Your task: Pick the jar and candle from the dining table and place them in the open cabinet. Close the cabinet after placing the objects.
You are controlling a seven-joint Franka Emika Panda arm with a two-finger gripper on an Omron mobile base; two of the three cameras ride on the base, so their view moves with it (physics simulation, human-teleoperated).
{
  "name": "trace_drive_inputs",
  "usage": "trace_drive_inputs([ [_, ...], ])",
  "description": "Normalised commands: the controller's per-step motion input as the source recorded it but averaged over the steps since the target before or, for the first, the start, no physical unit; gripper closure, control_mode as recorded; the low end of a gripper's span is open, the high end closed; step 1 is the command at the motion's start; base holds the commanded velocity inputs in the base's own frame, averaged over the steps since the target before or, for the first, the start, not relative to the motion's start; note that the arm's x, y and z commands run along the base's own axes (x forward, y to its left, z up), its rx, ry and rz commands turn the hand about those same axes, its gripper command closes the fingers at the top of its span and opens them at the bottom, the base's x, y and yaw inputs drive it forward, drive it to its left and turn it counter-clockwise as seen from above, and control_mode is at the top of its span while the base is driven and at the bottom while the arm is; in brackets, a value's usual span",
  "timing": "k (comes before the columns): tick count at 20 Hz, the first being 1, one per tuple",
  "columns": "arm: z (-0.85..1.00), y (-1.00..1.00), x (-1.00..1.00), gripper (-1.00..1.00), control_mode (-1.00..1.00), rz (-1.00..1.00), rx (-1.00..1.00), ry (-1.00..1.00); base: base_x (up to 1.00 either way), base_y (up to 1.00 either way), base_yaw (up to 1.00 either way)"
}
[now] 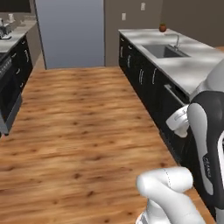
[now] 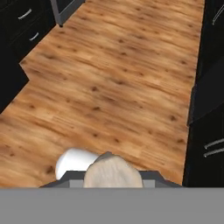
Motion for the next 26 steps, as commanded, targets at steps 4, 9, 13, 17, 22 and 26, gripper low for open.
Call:
trace_drive_inputs([
  [4,0.00,0.00,0.00,1.00,1.00,0.00,0.00,0.00,1.00,1.00,-0.04],
  [9,0.00,0.00,0.00,1.00,1.00,0.00,0.00,0.00,1.00,0.68,-0.05],
  [13,0.00,0.00,0.00,1.00,1.00,0.00,0.00,0.00,1.00,0.37,-0.12],
  [17,0.00,0.00,0.00,1.00,1.00,0.00,0.00,0.00,1.00,0.25,-0.05],
  [22,0.00,0.00,0.00,1.00,1.00,0.00,0.00,0.00,1.00,0.27,0.00],
  [26,0.00,0.00,0.00,1.00,1.00,0.00,0.00,0.00,1.00,0.44,0.08],
])
